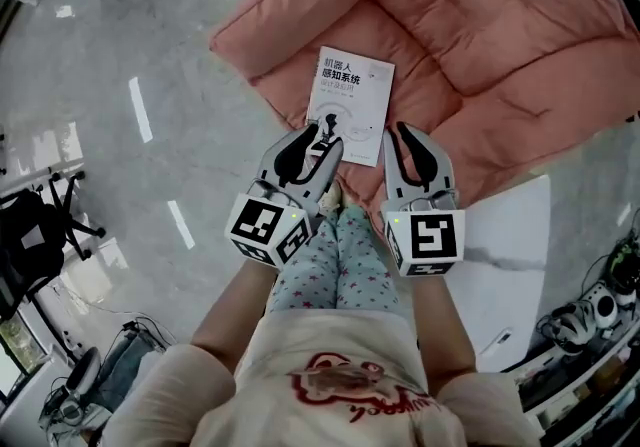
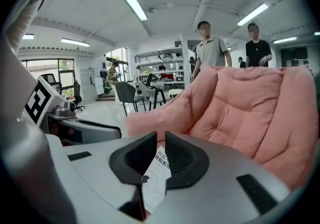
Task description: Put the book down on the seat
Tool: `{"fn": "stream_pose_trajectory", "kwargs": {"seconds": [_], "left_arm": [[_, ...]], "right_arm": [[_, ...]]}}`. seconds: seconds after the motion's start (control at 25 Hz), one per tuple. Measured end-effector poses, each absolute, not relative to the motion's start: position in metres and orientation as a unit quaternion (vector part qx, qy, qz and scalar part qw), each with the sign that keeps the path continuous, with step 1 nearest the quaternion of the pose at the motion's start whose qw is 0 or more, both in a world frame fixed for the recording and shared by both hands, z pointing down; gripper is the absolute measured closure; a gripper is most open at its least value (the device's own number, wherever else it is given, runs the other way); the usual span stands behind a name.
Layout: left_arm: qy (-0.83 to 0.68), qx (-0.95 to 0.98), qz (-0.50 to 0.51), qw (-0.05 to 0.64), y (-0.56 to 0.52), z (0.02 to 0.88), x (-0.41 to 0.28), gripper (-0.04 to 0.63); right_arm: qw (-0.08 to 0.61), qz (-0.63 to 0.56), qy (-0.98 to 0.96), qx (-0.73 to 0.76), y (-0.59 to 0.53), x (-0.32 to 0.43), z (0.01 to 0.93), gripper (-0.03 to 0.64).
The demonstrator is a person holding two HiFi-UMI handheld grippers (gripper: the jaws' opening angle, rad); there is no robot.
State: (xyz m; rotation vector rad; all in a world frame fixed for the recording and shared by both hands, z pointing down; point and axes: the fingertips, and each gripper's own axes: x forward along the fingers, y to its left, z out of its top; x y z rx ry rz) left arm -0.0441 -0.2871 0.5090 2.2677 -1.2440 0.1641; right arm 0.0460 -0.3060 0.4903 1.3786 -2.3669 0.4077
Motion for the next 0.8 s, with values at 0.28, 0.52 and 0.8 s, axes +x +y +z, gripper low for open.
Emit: {"fn": "stream_pose_trajectory", "kwargs": {"seconds": [0.28,0.52,0.8], "left_arm": [[-0.419,0.869,-0.009,0.265,-0.281,0.412,-0.016,0.439],[-0.426,0.875,-0.014,0.231,-0.258,0.337,0.000,0.492],[-0.460,0.867,-0.047,0.185,-0.237,0.280,0.003,0.576]], "right_arm": [[0.118,0.122,-0.860,0.481,-0.298,0.048,0.392,0.606],[0.065,0.111,-0.894,0.429,-0.270,0.035,0.305,0.615],[0.058,0.047,-0.916,0.395,-0.245,0.027,0.248,0.615]]}}
